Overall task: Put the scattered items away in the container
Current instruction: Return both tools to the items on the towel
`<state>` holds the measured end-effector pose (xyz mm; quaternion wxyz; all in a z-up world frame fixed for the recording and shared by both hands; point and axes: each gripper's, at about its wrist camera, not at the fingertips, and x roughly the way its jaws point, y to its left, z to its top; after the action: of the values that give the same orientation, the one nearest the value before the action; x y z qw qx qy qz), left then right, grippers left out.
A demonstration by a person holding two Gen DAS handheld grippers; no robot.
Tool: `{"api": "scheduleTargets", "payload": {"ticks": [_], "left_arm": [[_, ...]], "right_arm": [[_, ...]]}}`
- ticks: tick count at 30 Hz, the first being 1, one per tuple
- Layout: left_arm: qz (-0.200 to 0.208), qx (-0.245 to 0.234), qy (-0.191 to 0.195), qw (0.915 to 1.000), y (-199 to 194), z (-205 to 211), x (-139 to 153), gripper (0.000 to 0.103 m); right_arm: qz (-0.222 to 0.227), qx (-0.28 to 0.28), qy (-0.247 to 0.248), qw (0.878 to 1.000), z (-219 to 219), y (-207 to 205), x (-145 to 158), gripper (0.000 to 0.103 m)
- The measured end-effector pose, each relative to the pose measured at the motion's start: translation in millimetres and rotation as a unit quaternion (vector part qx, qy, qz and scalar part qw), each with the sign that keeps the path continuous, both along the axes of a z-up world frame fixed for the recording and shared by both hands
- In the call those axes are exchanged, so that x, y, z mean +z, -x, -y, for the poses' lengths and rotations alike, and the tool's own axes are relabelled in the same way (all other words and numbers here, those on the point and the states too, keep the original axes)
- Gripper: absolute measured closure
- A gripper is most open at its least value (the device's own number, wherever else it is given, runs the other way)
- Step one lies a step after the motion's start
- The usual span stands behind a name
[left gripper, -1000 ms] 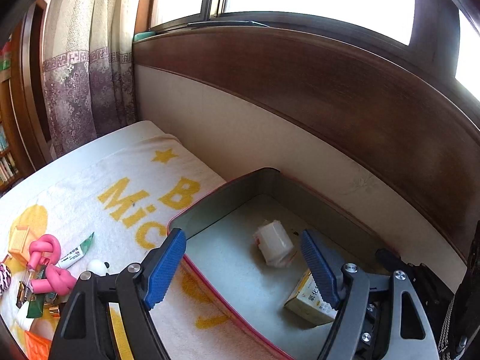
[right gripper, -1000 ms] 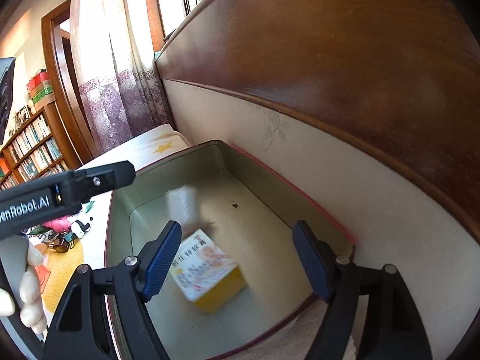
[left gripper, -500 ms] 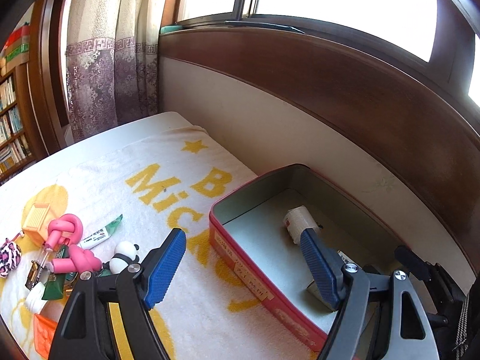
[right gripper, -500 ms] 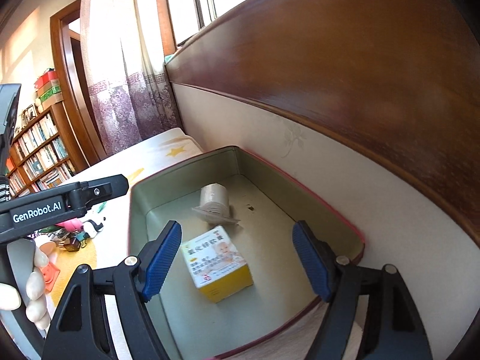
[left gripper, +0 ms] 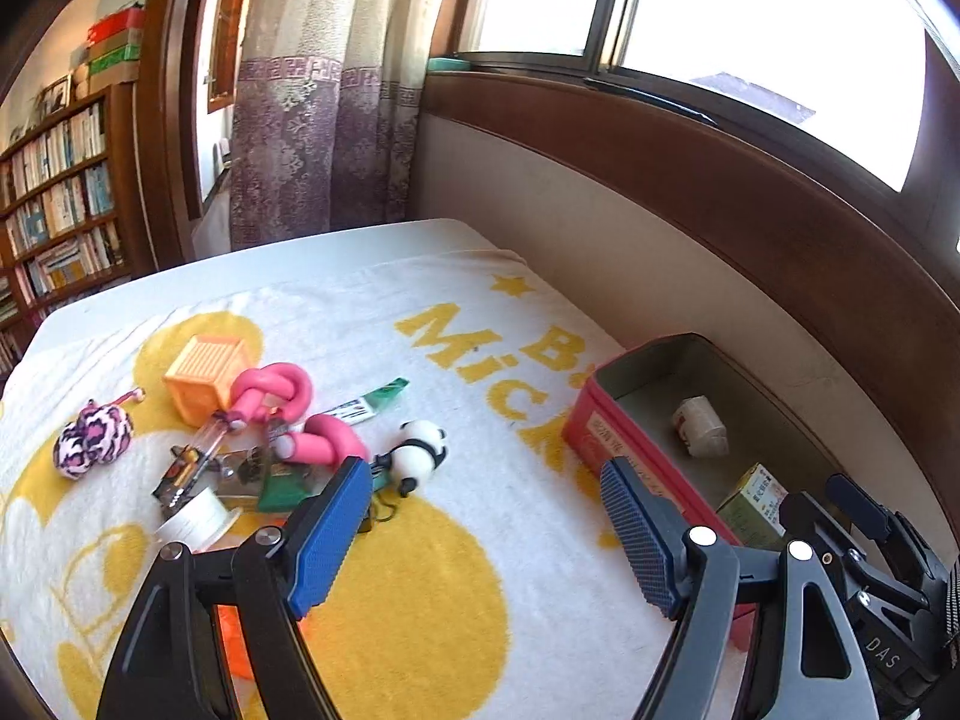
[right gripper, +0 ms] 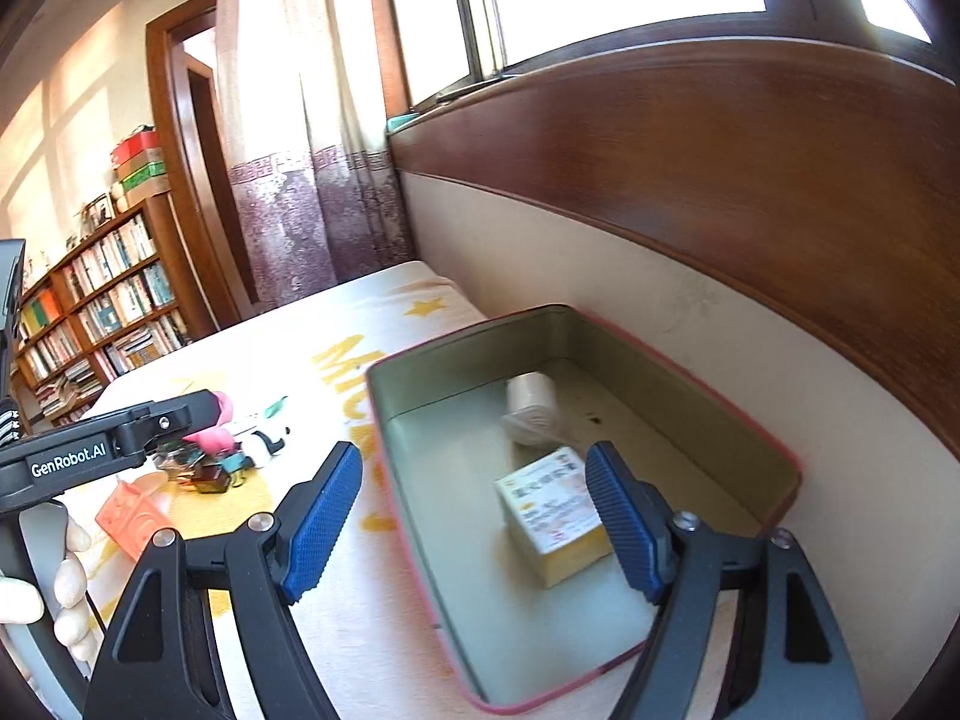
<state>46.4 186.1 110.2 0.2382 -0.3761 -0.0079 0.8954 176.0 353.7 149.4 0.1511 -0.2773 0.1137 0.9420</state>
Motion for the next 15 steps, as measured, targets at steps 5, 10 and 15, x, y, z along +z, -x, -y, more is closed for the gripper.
{"api": "scheduleTargets", "payload": {"ticks": [5,10,15], "left_arm": [[0.002,0.043,-0.001,0.9991,-0.1,46.8,-5.8,0.023],[0.007,0.079,0.0,0.9968,-0.6,82.4,-15.2,0.023],[0.026,0.093,0.0,0.9953,1.0,99.3,-31.2,0.023]], "right_arm": [[0.004,0.025,0.002,1.0,24.0,7.2,-0.5,0.023],[0.015,0.047,-0.002,0.999,46.1,17.6,-6.4,0.023],[0.026,0.066,-0.003,0.998,62.1,25.7,-12.9,0.023]]}}
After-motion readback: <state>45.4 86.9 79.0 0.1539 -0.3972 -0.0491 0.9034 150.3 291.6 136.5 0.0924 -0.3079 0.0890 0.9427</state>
